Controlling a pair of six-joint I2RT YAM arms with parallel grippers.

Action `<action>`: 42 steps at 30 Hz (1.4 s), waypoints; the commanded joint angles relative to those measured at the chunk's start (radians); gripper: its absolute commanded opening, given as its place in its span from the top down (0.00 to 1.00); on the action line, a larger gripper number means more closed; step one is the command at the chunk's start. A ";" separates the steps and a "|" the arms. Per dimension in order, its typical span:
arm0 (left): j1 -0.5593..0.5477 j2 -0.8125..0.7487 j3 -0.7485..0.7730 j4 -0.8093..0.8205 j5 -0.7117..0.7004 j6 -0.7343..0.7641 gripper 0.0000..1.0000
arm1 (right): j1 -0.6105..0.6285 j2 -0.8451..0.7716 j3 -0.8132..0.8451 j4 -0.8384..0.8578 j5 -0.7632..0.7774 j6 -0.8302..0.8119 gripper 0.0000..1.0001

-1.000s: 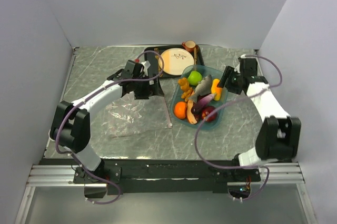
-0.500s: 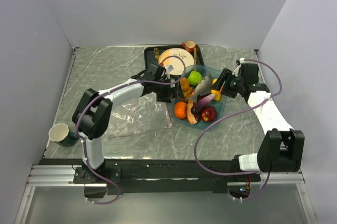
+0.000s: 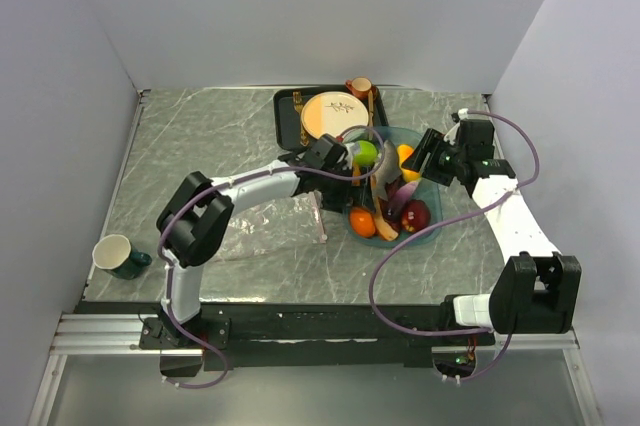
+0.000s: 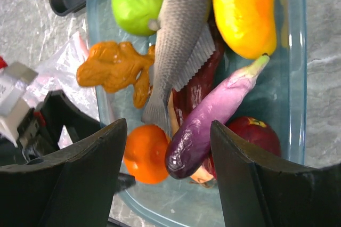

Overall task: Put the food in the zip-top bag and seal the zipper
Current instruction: Adjust the bin at the center of the board, then pick up the zipper food storage bag at the center of the board.

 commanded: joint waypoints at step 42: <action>0.107 0.055 0.149 -0.311 -0.652 -0.116 0.24 | -0.001 -0.027 -0.016 0.031 -0.048 0.013 0.28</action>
